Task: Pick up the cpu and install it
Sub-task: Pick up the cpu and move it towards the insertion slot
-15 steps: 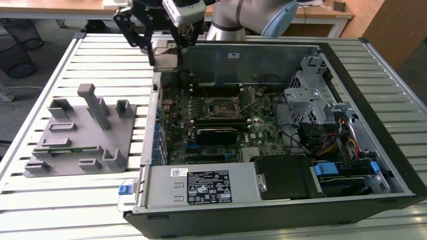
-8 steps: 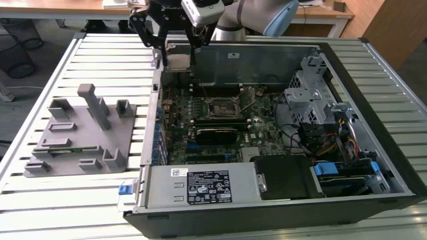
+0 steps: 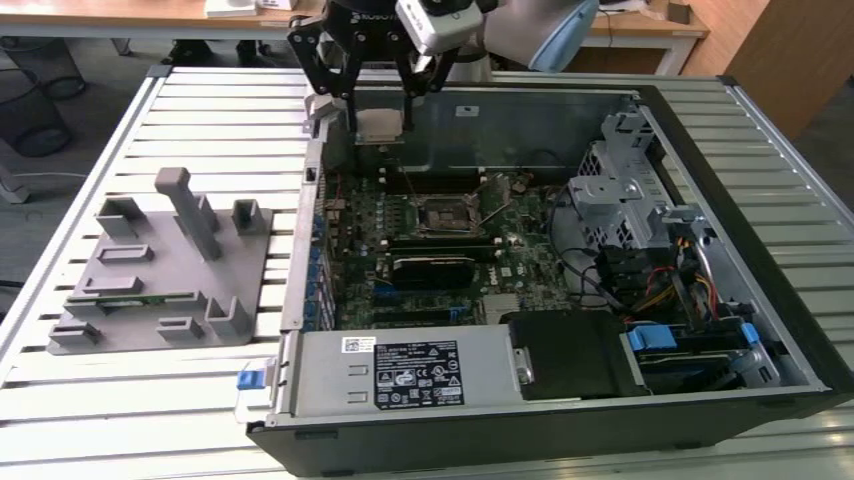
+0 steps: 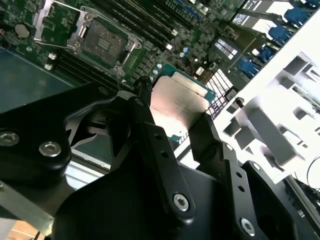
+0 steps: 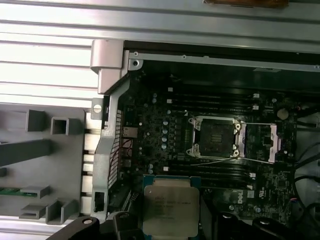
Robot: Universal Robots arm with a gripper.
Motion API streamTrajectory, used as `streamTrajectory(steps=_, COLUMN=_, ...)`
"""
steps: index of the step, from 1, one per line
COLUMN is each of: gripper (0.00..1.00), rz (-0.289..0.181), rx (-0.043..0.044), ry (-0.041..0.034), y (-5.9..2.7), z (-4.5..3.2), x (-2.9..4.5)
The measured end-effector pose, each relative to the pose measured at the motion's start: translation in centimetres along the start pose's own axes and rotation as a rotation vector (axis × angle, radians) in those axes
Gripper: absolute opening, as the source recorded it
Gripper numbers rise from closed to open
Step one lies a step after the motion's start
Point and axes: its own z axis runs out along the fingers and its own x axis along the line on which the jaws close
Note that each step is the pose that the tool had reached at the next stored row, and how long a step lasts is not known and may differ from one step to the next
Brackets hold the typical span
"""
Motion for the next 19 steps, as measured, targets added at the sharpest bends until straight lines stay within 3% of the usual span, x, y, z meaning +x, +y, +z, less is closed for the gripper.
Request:
streamTrajectory(steps=8, gripper=0.55, rz=0.0, rx=0.0, ry=0.0, y=-0.13, z=0.03, x=-2.38)
streamTrajectory(steps=19, gripper=0.55, rz=0.0, rx=0.0, ry=-0.0004, y=-0.27, z=0.09, x=-4.97)
